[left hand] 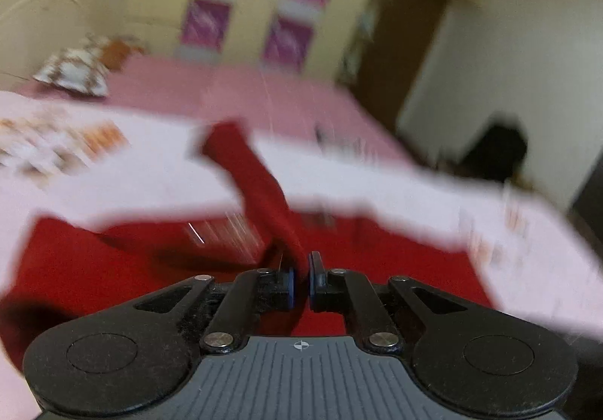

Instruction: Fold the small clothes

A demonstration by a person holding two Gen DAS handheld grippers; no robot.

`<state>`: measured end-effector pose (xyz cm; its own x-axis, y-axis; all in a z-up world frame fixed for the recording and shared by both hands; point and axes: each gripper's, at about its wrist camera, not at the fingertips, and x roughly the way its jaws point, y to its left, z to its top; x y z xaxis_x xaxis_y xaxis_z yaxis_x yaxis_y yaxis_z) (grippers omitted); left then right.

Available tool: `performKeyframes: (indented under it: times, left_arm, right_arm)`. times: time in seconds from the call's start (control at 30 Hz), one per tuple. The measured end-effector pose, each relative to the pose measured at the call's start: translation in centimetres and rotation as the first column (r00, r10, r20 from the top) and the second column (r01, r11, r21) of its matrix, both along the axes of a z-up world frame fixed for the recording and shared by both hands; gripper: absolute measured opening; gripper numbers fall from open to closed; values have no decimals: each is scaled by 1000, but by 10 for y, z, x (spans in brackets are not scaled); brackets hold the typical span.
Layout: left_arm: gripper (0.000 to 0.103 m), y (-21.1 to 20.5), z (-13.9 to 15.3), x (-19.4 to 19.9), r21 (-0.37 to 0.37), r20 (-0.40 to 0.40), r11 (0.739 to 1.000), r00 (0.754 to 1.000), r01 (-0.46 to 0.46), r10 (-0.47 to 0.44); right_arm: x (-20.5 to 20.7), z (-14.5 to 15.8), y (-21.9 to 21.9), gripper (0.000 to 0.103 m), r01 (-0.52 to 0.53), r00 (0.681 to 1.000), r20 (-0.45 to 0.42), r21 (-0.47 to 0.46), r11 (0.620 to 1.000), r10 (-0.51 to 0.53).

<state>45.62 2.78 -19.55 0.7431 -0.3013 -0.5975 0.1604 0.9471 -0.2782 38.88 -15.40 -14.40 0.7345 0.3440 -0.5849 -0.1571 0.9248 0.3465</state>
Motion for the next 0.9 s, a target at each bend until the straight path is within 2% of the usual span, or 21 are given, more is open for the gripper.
performKeyframes:
  times: [0.1,0.17,0.2,0.23,0.3,0.37,0.43,0.53,0.63,0.67,0.7,0.8,0.9]
  left_arm:
    - [6,-39,-20,-4,129,-77,989,995,70,-60]
    - [10,-53,-17,-20,195,-54,977,996,84,-75]
    - [24,-58,-12,-27,199,-51,976,996,84,-75]
    - [47,-55,-6,-34,179,-46,981,996,79,-72]
    - [78,-49,11,-50,157,-2,987,999,38,-38]
    - [80,-40,24,-70,166,54,986,999,-20,11]
    - [80,-22,34,-82,160,73,985,996,-65,54]
    - [80,15,38,-90,205,81,964,985,-168,155]
    - [80,52,31,-99,217,58,942,966,-257,250]
    - [80,61,26,-102,218,50,935,960,-280,276]
    - [80,71,22,-106,216,40,928,952,-304,302]
    - [80,85,8,-114,221,14,920,944,-324,330]
    - [80,87,-7,-114,238,10,915,943,-325,332]
  right_arm:
    - [0,-13,-35,53,31,998,-57,58,998,-28]
    - [1,-18,-46,53,30,997,-74,89,996,-24]
    - [2,-20,-49,54,27,997,-77,105,994,-19]
    - [4,-22,-51,58,23,997,-81,120,993,-13]
    - [8,-23,-50,63,7,996,-92,153,988,7]
    - [10,-25,-47,63,-26,993,-112,184,983,47]
    - [17,-31,-41,61,-51,986,-143,216,975,83]
    - [26,-39,-26,60,-57,979,-180,213,975,97]
    - [30,-40,-13,60,-64,980,-172,214,975,102]
    - [31,-40,-8,59,-63,980,-171,219,974,102]
    - [33,-38,-4,53,-64,980,-167,233,970,105]
    - [34,-40,8,43,-79,975,-181,268,960,131]
    - [35,-40,15,42,-53,980,-171,270,962,102]
